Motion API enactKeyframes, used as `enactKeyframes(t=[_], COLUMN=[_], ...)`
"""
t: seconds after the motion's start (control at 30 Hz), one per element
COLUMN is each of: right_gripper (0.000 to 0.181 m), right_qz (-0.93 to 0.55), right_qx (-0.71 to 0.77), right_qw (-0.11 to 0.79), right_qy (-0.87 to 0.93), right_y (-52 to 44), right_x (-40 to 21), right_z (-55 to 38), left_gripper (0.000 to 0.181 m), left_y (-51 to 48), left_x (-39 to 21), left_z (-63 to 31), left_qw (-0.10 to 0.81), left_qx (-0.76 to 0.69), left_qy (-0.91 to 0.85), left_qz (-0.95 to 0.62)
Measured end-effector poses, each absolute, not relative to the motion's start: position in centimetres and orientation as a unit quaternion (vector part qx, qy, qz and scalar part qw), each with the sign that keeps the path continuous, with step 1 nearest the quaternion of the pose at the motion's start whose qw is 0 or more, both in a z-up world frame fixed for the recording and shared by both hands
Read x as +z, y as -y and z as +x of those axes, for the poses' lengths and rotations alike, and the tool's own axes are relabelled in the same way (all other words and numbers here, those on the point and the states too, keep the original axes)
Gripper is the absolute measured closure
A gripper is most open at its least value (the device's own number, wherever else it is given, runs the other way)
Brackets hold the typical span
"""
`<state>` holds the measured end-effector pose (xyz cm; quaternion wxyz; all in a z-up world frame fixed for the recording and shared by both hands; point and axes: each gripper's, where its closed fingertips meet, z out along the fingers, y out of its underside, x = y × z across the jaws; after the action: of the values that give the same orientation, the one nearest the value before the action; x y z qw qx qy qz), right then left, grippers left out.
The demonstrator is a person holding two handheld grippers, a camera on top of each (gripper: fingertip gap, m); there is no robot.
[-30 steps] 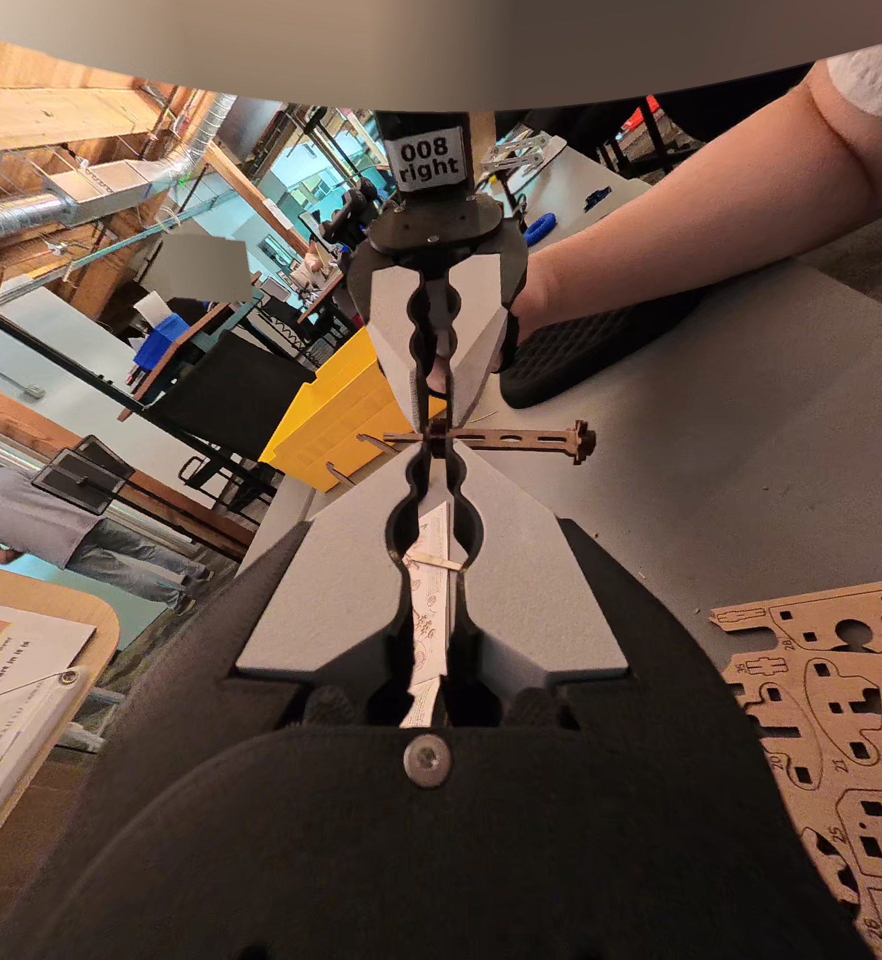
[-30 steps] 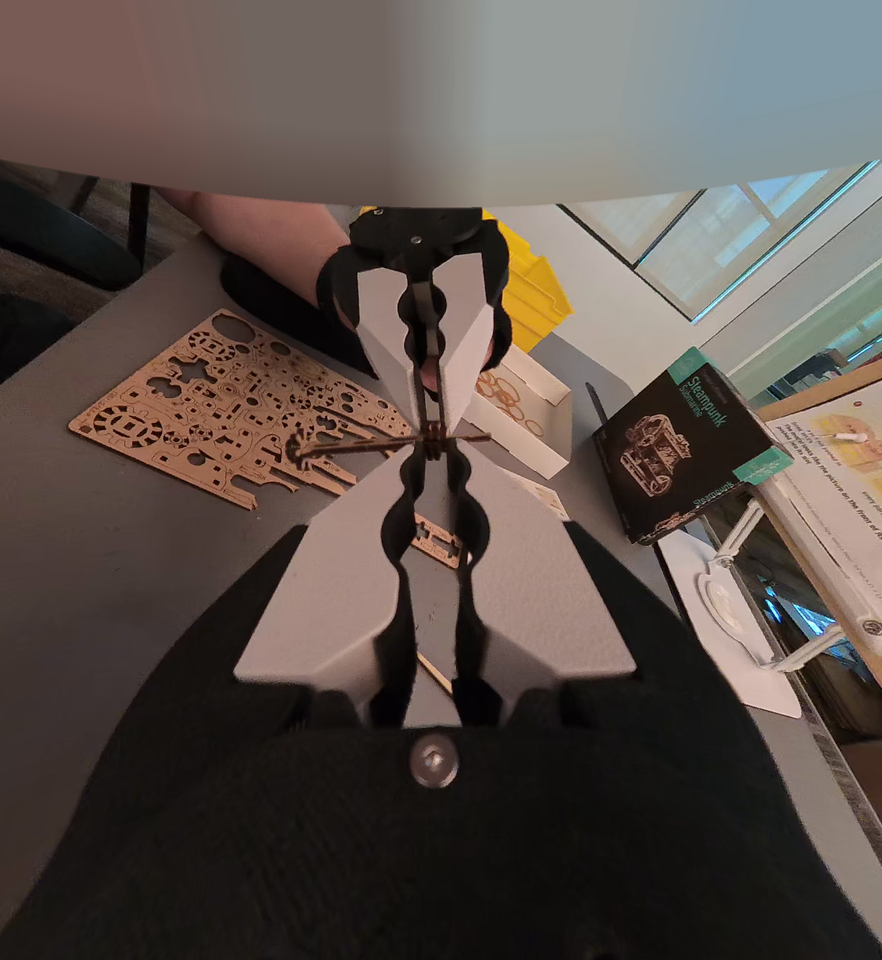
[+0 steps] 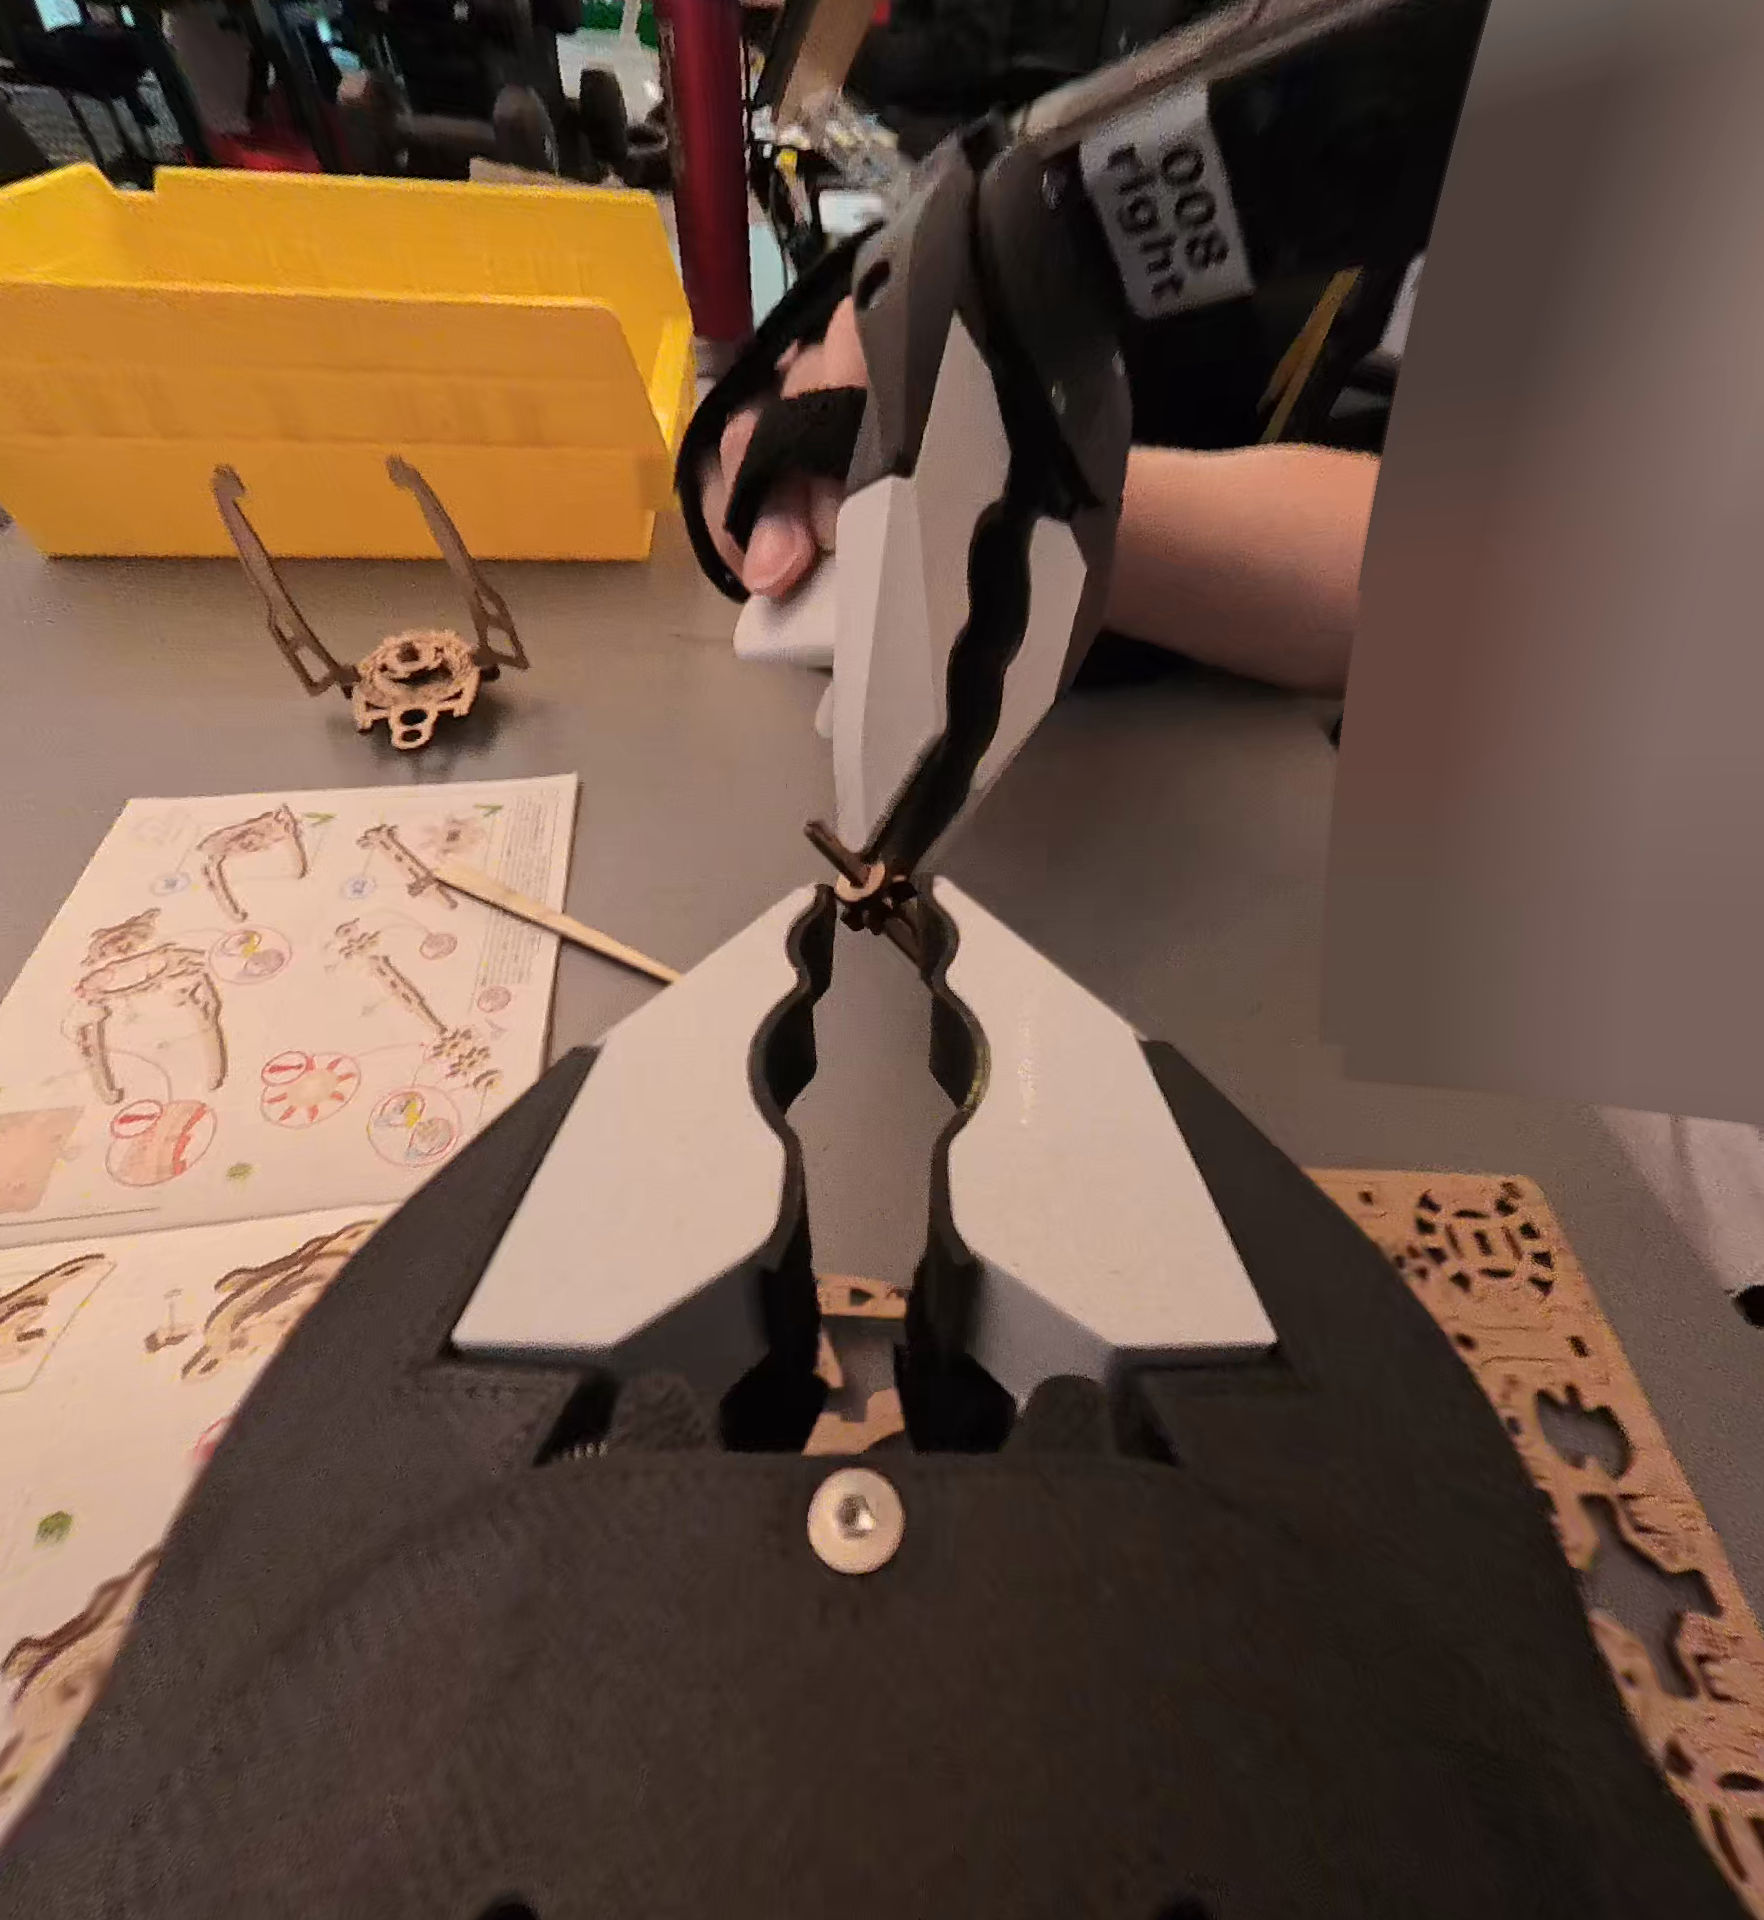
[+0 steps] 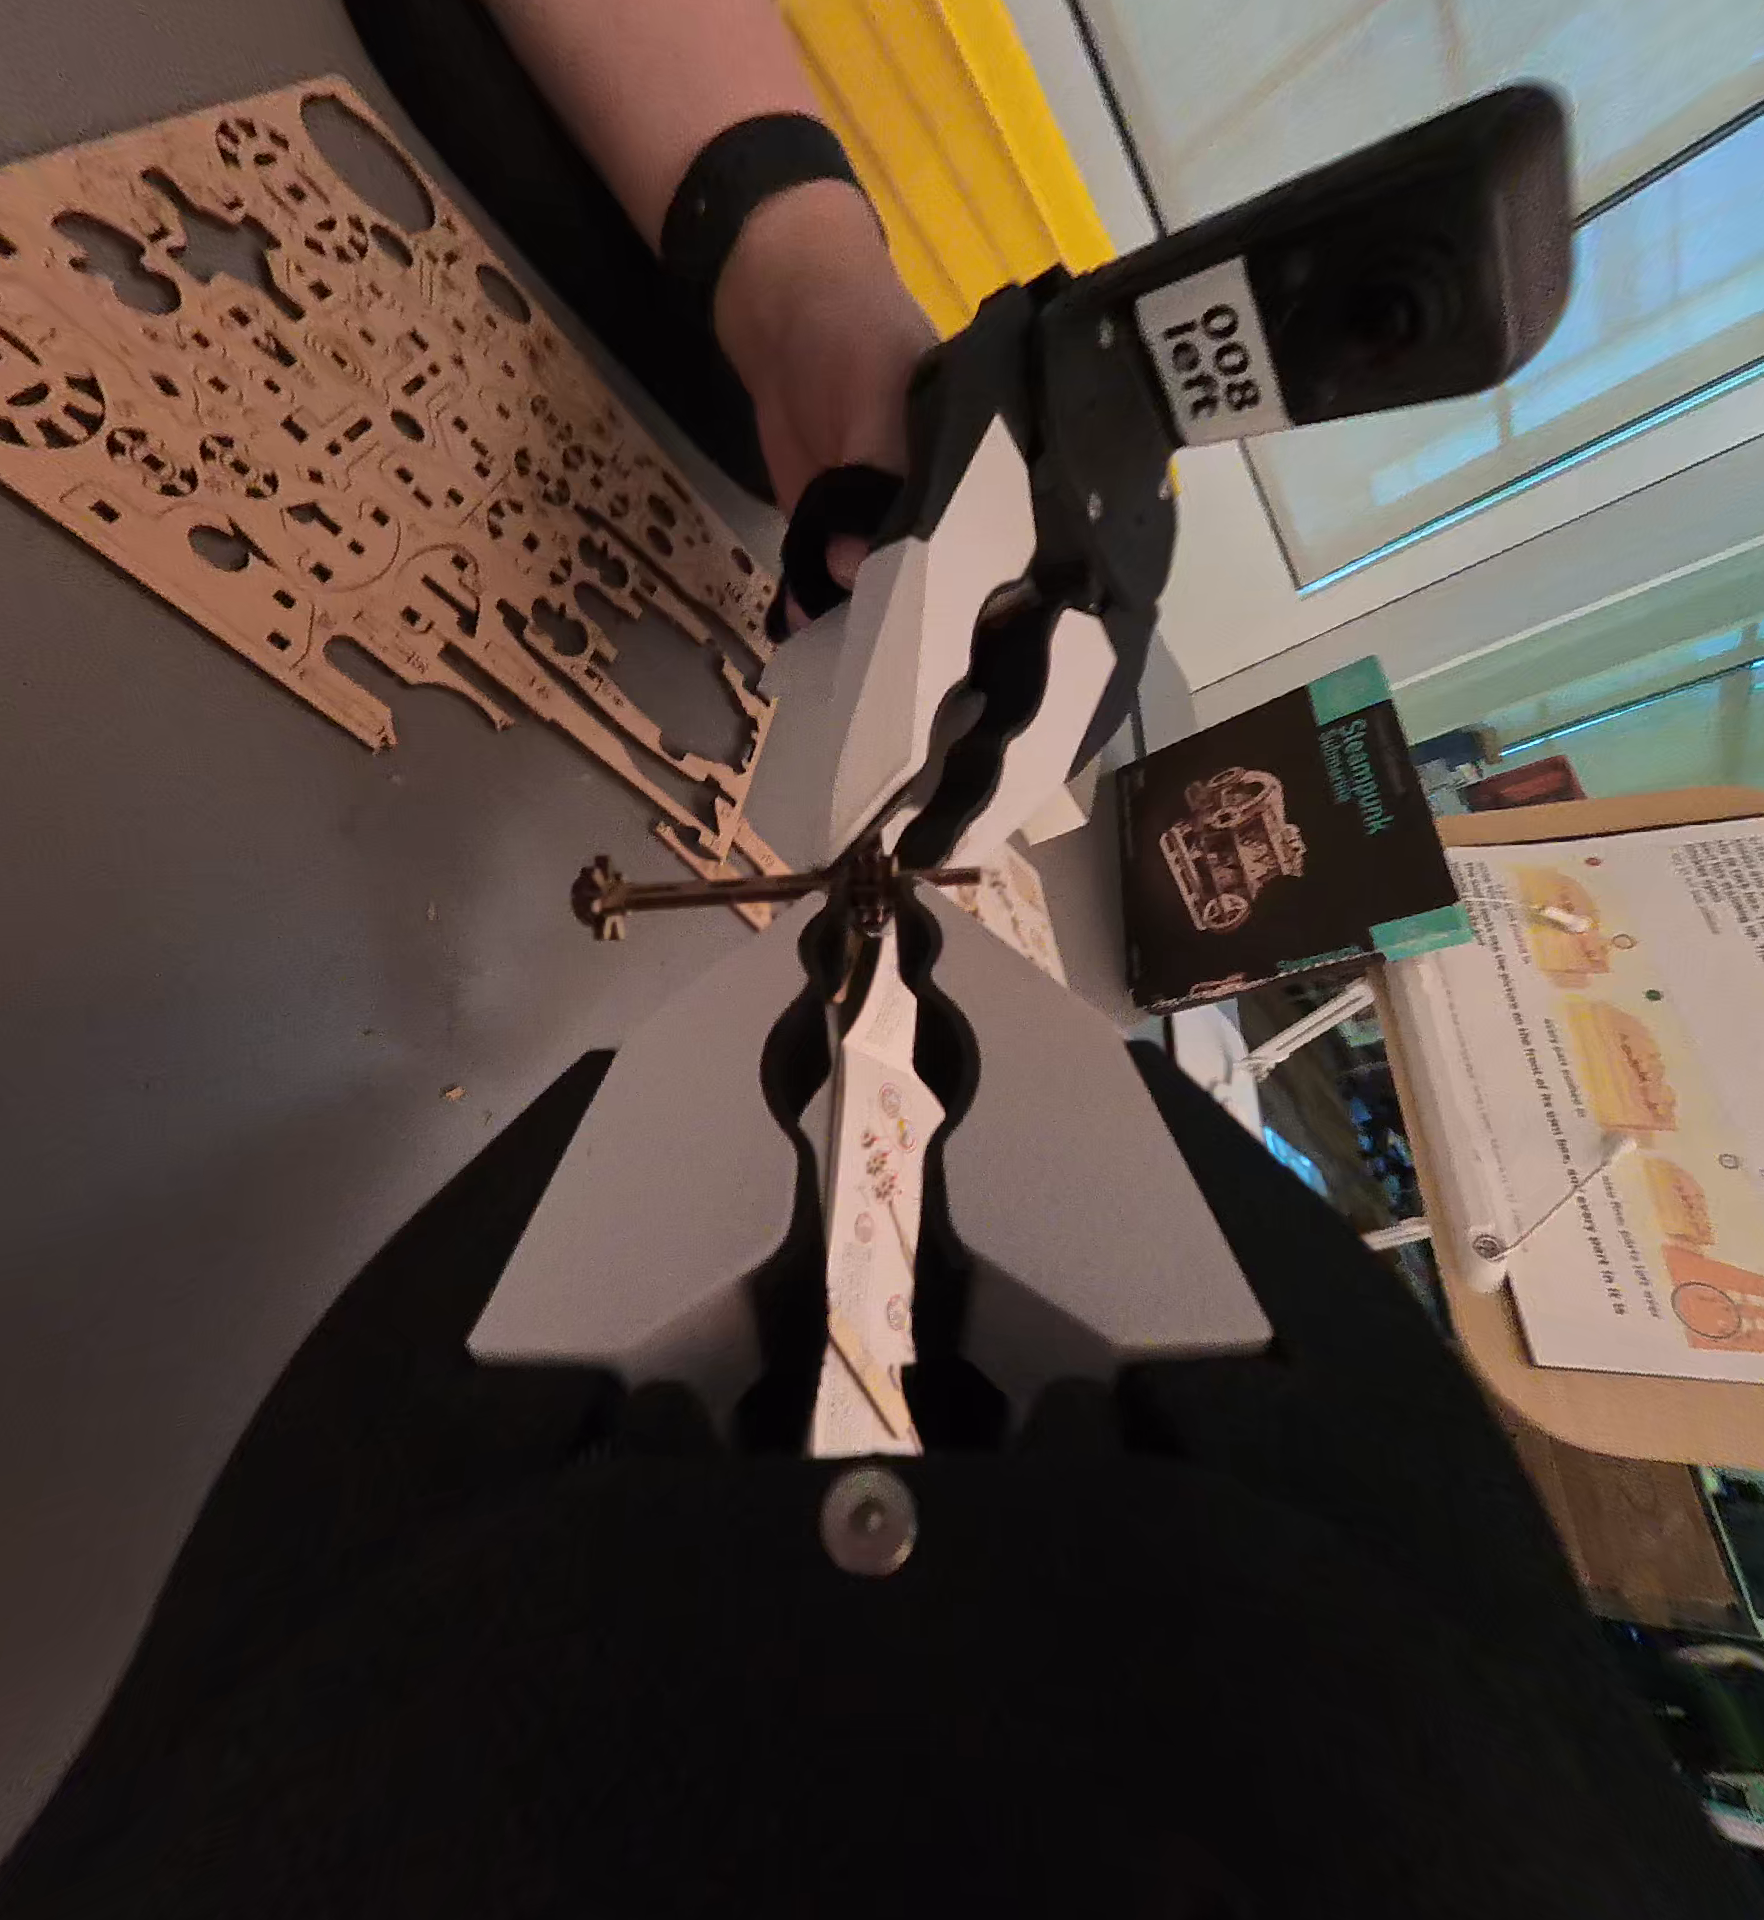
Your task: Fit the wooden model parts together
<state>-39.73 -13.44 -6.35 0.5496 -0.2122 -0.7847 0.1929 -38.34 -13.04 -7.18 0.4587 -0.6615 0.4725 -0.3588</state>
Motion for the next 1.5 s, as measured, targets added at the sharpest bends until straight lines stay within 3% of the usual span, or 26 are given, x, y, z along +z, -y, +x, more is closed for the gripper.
enactKeyframes(t=[0.13,0.3,0.4,0.57,0.63,1.5], right_gripper=[0.167,0.165,0.160,0.171,0.180,0.181], right_qz=[-0.275,-0.413,-0.481,-0.524,-0.537,-0.569], right_qx=[0.207,0.409,0.448,0.451,0.447,0.457], right_qw=[0.526,0.437,0.384,0.335,0.343,0.392], right_qy=[0.778,0.687,0.648,0.640,0.628,0.560], right_y=[12.2,11.6,10.7,11.0,10.7,10.0], right_x=[-6.8,-4.5,-5.4,-7.7,-8.0,-7.8], right_z=[-39.7,-39.2,-39.9,-41.2,-41.6,-41.8], left_gripper=[0.168,0.168,0.168,0.168,0.168,0.166], left_y=[11.8,11.4,11.1,10.4,10.2,9.7], left_x=[-7.8,-8.7,-8.5,-9.3,-9.4,-10.4], left_z=[-39.0,-38.8,-38.9,-39.5,-39.7,-40.1], left_qw=[0.502,0.512,0.530,0.523,0.520,0.513], left_qx=[-0.257,-0.190,-0.168,-0.145,-0.144,-0.106], left_qy=[-0.502,-0.526,-0.520,-0.511,-0.507,-0.518], left_qz=[-0.656,-0.652,-0.648,-0.667,-0.672,-0.677])
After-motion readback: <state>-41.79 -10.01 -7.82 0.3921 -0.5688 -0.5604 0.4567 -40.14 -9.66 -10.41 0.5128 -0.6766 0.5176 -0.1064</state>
